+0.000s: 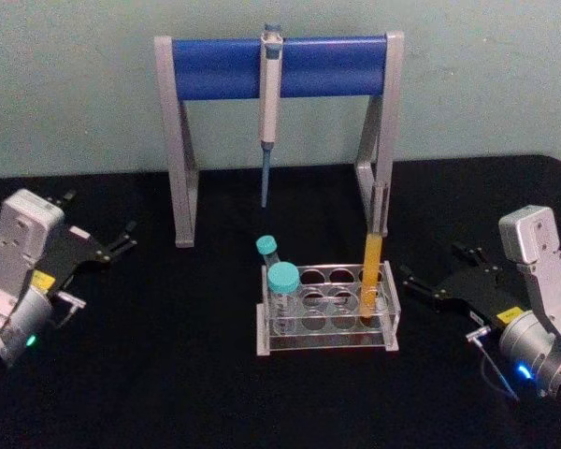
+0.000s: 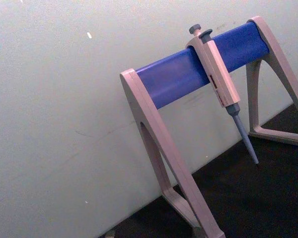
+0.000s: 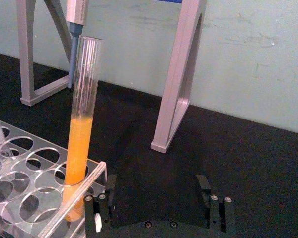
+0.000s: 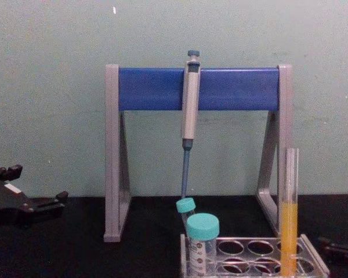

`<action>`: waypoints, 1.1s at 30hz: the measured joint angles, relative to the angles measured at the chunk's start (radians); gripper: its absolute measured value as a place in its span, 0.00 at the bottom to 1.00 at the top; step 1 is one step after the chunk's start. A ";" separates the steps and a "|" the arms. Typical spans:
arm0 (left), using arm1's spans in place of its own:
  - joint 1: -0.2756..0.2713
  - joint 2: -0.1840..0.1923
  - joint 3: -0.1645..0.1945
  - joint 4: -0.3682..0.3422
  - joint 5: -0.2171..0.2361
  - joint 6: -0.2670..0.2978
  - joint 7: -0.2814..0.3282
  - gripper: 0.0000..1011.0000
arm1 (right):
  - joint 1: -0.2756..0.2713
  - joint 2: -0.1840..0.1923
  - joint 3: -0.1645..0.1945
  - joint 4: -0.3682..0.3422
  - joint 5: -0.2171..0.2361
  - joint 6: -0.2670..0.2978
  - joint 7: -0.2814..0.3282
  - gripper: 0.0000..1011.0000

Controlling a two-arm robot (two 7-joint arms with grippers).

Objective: Pick up the test tube from the test tube rack, shake it, then place it back into the test tube rack.

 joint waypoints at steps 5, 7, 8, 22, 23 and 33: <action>0.000 0.000 0.000 0.000 0.000 0.000 0.000 0.99 | 0.000 0.000 0.000 0.000 0.000 0.000 0.000 0.99; 0.000 0.000 0.000 0.000 0.000 0.000 0.000 0.99 | 0.000 0.000 0.000 0.000 0.000 0.000 0.000 0.99; 0.000 0.000 0.000 0.000 0.000 0.000 0.000 0.99 | 0.000 0.000 0.000 0.000 0.000 0.000 0.000 0.99; 0.000 0.000 0.000 0.000 0.000 0.000 0.000 0.99 | 0.000 0.000 0.000 0.000 0.000 0.000 0.000 0.99; 0.000 0.000 0.000 0.000 0.000 0.000 0.000 0.99 | 0.000 0.000 0.000 0.000 0.000 0.000 0.000 0.99; 0.000 0.000 0.000 0.000 0.000 0.000 0.000 0.99 | 0.000 0.000 0.000 0.000 0.000 0.000 0.000 0.99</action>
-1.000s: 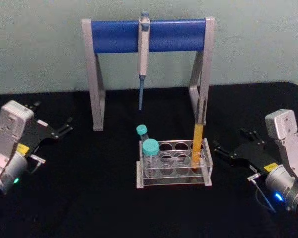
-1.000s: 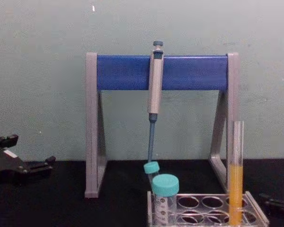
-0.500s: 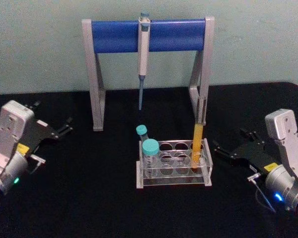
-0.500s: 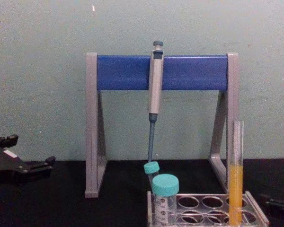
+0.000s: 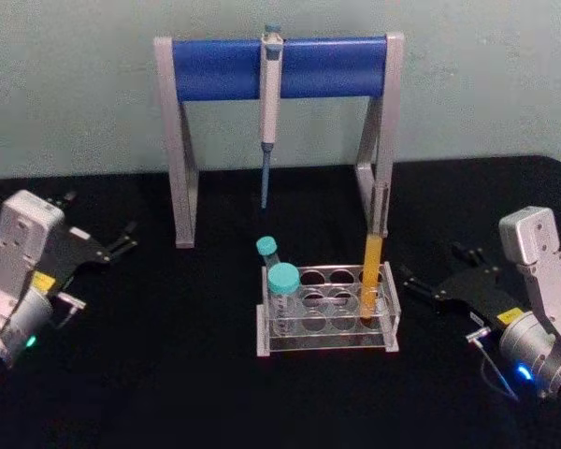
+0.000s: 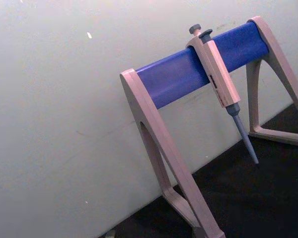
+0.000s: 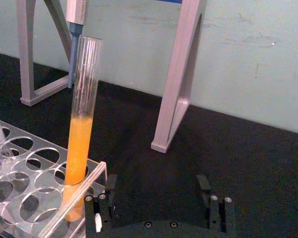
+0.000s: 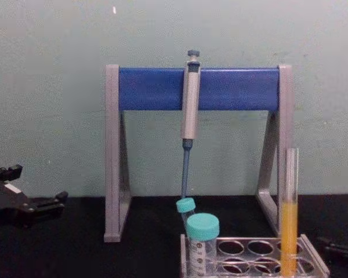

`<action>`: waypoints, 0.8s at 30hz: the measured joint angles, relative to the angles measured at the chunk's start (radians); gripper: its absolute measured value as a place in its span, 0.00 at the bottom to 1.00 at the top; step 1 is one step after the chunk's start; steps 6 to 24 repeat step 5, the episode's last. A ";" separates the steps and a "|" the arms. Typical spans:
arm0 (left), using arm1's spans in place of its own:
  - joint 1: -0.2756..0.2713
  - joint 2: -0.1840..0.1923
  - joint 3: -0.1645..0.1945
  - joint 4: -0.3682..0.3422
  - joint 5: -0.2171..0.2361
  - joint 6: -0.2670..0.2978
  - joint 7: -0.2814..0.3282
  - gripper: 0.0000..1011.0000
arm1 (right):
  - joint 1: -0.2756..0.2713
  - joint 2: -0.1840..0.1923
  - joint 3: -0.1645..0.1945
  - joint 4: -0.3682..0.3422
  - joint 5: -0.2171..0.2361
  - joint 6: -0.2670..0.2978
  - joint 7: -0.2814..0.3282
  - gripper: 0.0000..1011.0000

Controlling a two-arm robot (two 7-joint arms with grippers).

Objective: Pick up the test tube from the test tube rack, shake it, then place it back into the test tube rack.

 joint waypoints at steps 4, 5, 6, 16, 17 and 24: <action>0.000 0.000 0.000 0.000 0.000 0.000 0.000 0.99 | 0.000 0.000 0.000 0.000 0.000 0.000 0.000 0.99; 0.000 0.000 0.000 0.000 0.000 0.000 0.000 0.99 | 0.000 0.000 0.000 0.000 0.000 0.000 0.000 0.99; 0.000 0.000 0.000 0.000 0.000 0.000 0.000 0.99 | 0.000 0.000 0.000 0.000 0.000 0.000 0.000 0.99; 0.000 0.000 0.000 0.000 0.000 0.000 0.000 0.99 | 0.000 0.000 0.000 0.000 0.000 0.000 0.000 0.99; 0.000 0.000 0.000 0.000 0.000 0.000 0.000 0.99 | 0.000 0.000 0.000 0.000 0.000 0.000 0.000 0.99; 0.000 0.000 0.000 0.000 0.000 0.000 0.000 0.99 | 0.000 0.000 0.000 0.000 0.000 0.000 0.000 0.99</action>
